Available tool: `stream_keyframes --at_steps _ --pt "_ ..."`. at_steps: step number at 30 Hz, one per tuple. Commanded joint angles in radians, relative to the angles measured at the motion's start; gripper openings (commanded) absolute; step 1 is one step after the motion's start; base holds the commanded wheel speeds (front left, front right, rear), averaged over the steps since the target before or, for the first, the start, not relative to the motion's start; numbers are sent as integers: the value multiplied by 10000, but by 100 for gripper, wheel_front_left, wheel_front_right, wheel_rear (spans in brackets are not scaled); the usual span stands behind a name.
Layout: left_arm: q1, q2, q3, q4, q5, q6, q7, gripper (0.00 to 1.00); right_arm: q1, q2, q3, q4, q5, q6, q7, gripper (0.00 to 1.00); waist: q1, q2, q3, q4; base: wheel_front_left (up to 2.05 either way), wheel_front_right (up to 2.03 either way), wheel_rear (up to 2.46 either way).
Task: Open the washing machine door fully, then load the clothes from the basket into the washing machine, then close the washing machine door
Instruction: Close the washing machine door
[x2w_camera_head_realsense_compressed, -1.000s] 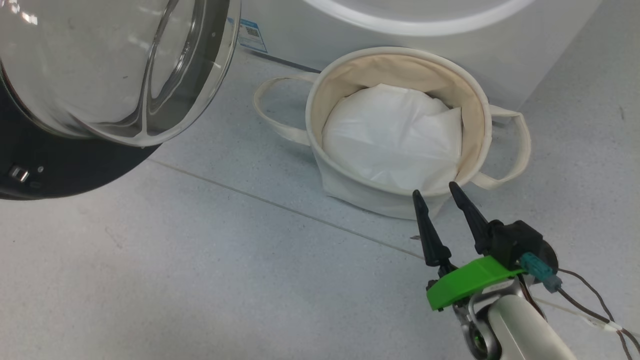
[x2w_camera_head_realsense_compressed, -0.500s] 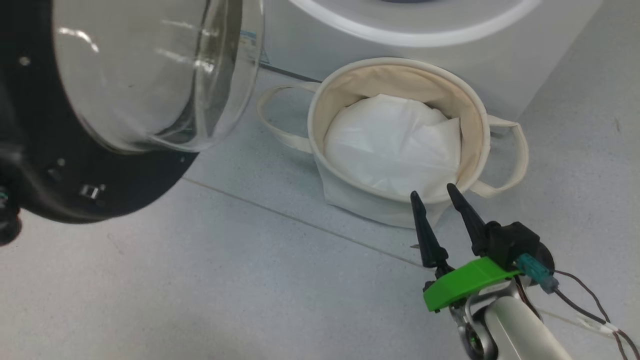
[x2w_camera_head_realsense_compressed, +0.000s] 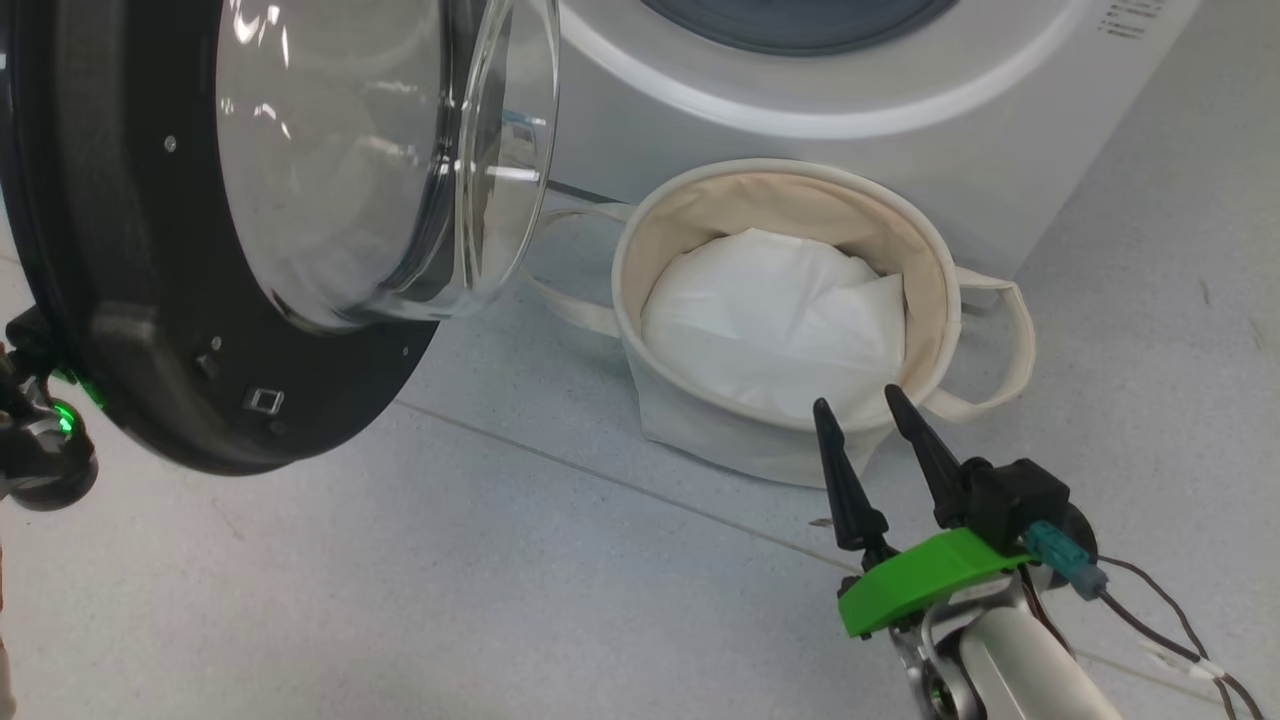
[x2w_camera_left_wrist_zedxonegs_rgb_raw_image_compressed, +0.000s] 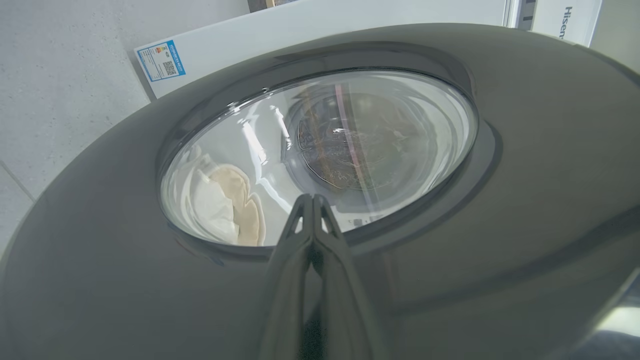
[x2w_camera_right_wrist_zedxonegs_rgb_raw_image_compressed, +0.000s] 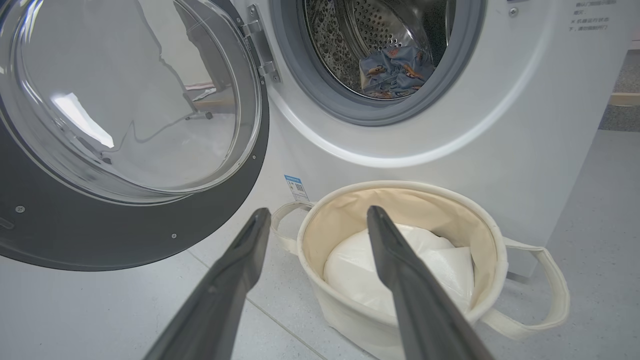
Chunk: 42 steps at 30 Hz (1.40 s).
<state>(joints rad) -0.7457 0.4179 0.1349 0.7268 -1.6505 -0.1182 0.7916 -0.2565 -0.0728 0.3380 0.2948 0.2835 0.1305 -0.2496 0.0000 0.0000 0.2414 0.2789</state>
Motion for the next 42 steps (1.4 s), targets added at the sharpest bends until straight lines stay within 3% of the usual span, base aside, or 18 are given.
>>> stream_keyframes --at_steps 1,12,28,36,42 --pt "-153 547 323 -557 -158 197 129 0 -48 188 129 -300 72 2 -122 100 0 0 30 -24 0 0 0" --pt "322 263 60 -1854 -279 872 699 0 -88 221 120 -302 259 2 -122 100 0 0 140 -43 0 0 0" --pt "1178 -801 -818 -4375 -520 1620 1540 0 -2 224 319 -371 781 2 -122 100 0 0 -266 -484 0 0 0" --pt "1057 -1668 -1141 -4591 -502 1612 1200 0 -69 225 335 -479 919 2 -122 100 0 0 -245 -1228 0 0 0" --pt "459 -2272 -1352 -4035 -389 1264 873 0 -186 225 68 -580 948 2 -122 100 0 0 -50 -2167 0 0 0"
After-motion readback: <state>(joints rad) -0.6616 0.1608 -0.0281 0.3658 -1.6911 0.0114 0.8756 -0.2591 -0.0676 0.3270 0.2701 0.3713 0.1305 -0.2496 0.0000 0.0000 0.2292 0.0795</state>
